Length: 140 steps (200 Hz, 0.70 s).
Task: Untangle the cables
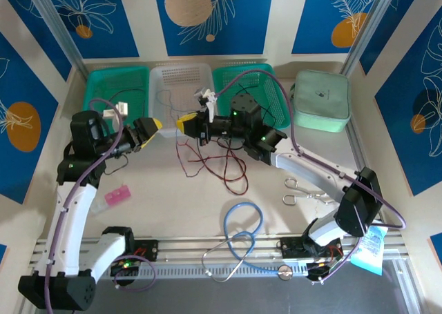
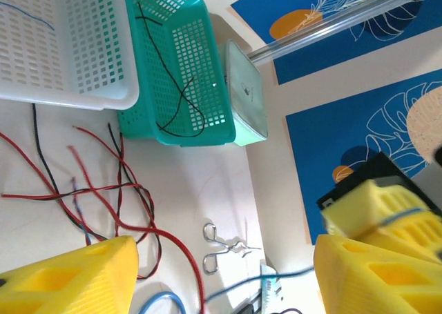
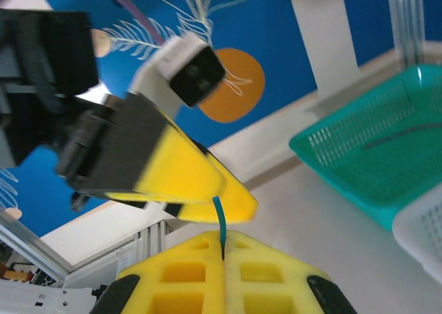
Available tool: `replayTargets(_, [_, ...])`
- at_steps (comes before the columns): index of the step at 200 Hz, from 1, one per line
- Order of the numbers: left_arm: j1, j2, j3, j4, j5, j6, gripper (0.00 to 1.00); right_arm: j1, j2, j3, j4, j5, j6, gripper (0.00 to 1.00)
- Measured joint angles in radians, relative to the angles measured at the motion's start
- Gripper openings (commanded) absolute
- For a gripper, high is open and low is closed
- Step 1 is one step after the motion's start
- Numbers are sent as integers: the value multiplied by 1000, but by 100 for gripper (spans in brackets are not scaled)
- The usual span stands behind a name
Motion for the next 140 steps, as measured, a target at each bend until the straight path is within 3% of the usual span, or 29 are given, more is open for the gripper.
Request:
replayTargets(63, [-118, 41, -71, 100, 5, -71, 69, -1, -10, 1, 129, -52, -99, 0])
replayTargets(81, [-124, 34, -80, 101, -10, -82, 74, -1, -10, 1, 139, -55, -117, 0])
replayTargets(140, [-125, 9, -56, 68, -44, -77, 75, -1, -10, 1, 162, -54, -147, 0])
